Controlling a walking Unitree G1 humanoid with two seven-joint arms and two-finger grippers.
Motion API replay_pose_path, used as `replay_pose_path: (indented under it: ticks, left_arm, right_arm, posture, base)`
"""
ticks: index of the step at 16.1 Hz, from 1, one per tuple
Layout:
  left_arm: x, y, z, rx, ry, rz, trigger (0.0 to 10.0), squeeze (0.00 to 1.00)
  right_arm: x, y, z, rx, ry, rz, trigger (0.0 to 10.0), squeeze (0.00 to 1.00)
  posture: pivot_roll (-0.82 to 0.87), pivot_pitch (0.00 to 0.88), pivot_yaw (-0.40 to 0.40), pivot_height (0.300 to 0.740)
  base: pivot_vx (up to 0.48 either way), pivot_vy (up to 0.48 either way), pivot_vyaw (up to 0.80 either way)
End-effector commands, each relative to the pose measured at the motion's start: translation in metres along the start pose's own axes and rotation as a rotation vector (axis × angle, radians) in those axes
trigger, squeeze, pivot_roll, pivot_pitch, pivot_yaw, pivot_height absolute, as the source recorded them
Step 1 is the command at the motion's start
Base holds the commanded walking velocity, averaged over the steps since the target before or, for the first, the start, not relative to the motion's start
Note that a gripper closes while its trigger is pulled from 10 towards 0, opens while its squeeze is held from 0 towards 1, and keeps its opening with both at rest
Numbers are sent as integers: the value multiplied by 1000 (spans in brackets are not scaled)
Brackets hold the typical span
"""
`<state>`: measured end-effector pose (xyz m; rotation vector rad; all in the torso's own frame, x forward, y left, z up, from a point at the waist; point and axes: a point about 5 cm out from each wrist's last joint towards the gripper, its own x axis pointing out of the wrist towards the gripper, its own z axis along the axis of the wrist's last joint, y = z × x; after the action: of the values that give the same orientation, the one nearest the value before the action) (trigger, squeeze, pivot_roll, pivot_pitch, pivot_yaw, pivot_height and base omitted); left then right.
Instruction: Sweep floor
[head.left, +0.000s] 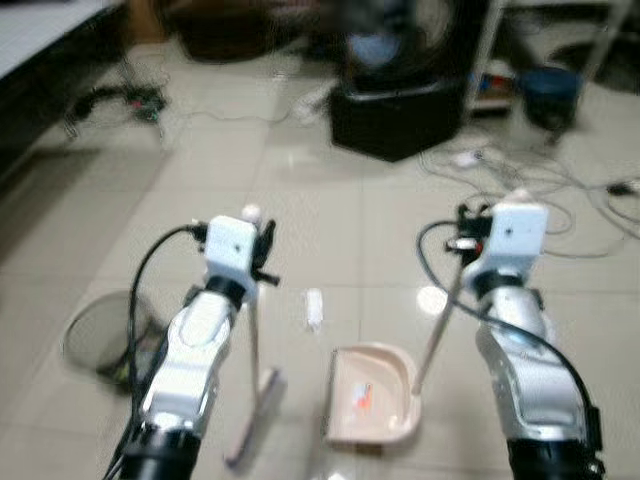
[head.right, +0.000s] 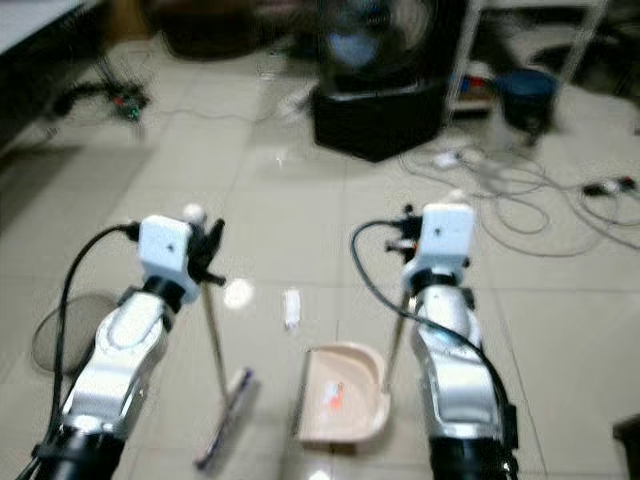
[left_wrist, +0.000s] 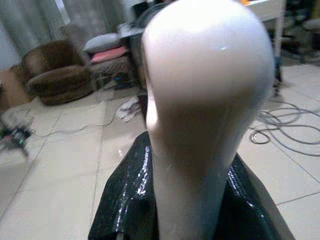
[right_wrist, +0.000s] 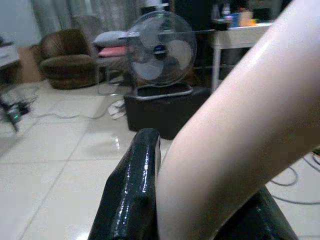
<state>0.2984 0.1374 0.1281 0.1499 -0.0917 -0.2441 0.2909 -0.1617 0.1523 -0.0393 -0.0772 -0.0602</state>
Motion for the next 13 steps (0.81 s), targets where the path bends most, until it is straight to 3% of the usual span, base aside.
replay_pose_path:
  ticks: [1, 10, 13]
  left_arm:
    - [3, -2, 7, 14, -35, -16, 10000, 0]
    - [2, 1, 6, 22, -33, -14, 10000, 0]
    - [8, 2, -2, 37, -10, -19, 10000, 0]
  right_arm:
    - [0, -6, 9, -14, -46, -14, 10000, 0]
    - [2, -7, 7, -33, -44, -15, 10000, 0]
    - [9, -14, 1, -90, -51, -26, 10000, 0]
  posture:
    - [-65, 46, 93, 740]
    - [-56, 61, 100, 740]
    - [-50, 87, 115, 740]
  base:
    - [334, 0, 0]
    - [333, 0, 0]
    - [0, 0, 0]
